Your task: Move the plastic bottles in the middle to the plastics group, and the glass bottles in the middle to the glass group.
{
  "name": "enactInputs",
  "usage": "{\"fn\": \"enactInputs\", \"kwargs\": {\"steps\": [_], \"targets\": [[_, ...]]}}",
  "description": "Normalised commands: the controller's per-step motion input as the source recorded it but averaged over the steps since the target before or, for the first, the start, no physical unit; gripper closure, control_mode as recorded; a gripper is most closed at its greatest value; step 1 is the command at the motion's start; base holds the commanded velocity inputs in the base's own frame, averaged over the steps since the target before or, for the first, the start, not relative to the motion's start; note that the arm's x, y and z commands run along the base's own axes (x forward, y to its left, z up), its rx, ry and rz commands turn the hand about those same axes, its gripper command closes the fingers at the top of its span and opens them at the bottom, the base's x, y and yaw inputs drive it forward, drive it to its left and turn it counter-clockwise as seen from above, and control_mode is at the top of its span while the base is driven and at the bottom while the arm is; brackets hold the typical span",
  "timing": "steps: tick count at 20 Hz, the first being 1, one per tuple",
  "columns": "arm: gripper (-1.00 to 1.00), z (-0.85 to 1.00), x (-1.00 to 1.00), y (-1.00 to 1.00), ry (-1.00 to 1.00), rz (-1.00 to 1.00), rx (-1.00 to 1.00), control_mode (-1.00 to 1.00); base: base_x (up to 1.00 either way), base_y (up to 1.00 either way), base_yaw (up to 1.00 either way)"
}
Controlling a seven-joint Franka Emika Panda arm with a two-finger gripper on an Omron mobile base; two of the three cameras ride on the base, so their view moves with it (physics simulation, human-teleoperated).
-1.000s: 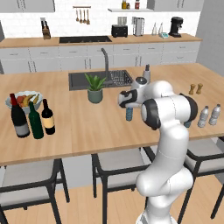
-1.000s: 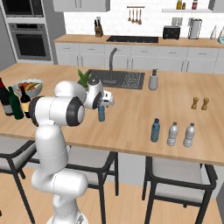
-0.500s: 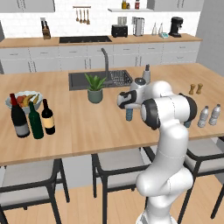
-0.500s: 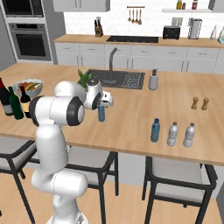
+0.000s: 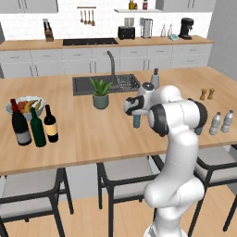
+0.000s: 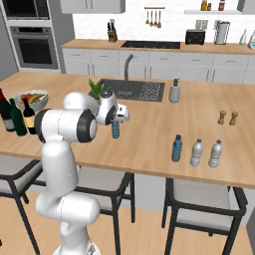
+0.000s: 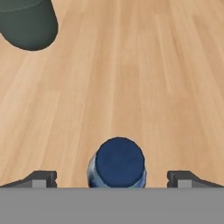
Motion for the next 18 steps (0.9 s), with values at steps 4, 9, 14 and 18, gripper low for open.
{"fn": "enactInputs", "kwargs": {"steps": [4,9,14,18], "targets": [[-1.00,-0.17,0.01,-0.04,0.00,0.00,0.00,-1.00,0.00,0.00,0.00],[-1.00,-0.06,0.04,-0.01,0.00,0.00,0.00,-1.00,0.00,0.00,0.00],[-1.00,0.00,0.03,0.00,0.00,0.00,0.00,-1.00,0.00,0.00,0.00],[1.00,0.00,0.00,0.00,0.00,0.00,0.00,-1.00,0.00,0.00,0.00]]}}
